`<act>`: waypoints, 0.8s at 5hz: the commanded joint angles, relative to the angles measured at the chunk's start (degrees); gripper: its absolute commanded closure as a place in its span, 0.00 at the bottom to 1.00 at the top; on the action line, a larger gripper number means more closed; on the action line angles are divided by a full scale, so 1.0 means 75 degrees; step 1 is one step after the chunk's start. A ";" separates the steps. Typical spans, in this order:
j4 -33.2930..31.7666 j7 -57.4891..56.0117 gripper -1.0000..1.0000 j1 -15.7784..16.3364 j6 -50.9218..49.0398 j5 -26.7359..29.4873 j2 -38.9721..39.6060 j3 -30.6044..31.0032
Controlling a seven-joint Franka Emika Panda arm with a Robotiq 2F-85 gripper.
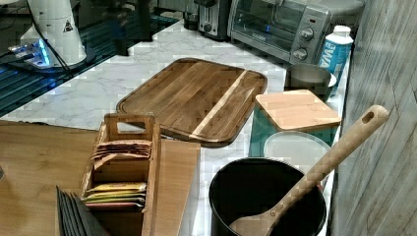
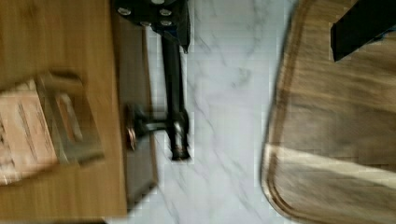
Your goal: Open the drawer.
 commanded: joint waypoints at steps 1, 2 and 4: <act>-0.0410 -0.2392 0.00 -0.0219 0.1397 0.0318 0.0569 -0.0453; -0.0443 -0.2505 0.00 -0.0259 0.1450 0.0528 0.0692 -0.0345; -0.0149 -0.2580 0.00 -0.0239 0.1593 0.0471 0.1232 -0.0726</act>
